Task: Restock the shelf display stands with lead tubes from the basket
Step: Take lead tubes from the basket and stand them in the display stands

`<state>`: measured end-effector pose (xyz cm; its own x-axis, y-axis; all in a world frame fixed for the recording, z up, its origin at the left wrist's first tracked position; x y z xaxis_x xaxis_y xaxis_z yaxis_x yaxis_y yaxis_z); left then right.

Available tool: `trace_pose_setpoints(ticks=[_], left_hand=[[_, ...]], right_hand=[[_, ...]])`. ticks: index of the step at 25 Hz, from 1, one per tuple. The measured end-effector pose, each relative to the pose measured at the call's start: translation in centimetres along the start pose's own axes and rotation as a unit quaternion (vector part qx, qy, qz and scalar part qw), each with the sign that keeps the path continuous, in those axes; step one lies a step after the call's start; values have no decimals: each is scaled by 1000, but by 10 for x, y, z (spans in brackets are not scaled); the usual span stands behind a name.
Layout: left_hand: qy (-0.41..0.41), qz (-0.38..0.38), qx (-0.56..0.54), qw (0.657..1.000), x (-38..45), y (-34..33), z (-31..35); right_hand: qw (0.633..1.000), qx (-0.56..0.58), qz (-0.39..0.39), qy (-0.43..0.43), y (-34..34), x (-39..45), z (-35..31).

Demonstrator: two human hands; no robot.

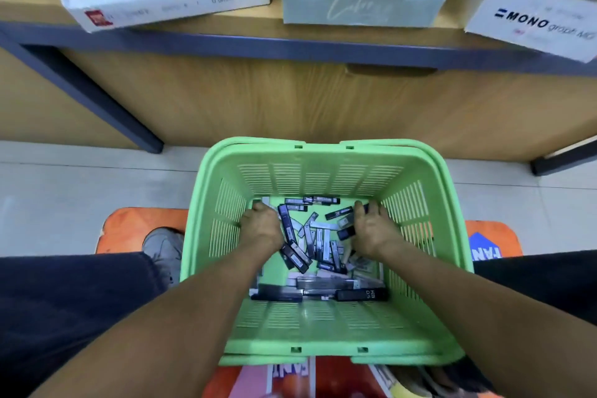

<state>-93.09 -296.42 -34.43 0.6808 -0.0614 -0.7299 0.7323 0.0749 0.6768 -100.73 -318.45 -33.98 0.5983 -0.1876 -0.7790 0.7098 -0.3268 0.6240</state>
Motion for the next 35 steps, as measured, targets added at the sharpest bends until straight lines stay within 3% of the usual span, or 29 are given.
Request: trace_pose_setpoints(ticks=[4,11,14,18,25,30,35], left_hand=[[32,40,-10,999,4,-2,-2],[0,88,-1,996,-8,-17,11],[-4,113,46,992,-6,-9,4],[32,73,-29,996,-5,-23,3],[-21,94,-123,988,-7,-32,10],[57,76,-141,985,-9,-29,-13],[0,24,-168,986,2,-43,11]], right_hand=[[1000,-20,-3,15,-13,13,-1],[994,60,55,76,-17,12,-13],[995,31,67,66,-13,15,-8],[999,46,7,13,-32,15,5],[993,101,37,52,-37,2,-21],[994,103,30,22,-31,6,-17],[994,94,33,34,-40,5,-33]])
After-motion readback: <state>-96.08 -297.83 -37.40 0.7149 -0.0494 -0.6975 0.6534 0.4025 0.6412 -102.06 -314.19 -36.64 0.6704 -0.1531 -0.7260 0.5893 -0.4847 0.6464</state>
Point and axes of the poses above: each hand's wrist, its own x-axis towards the middle knuckle, its own y-axis out of the back of the hand, z = x × y, the point moved 10 cm from there along x, towards the middle knuckle, and after that the axes turned 5 degrees about -z, right-handed, at the moved point
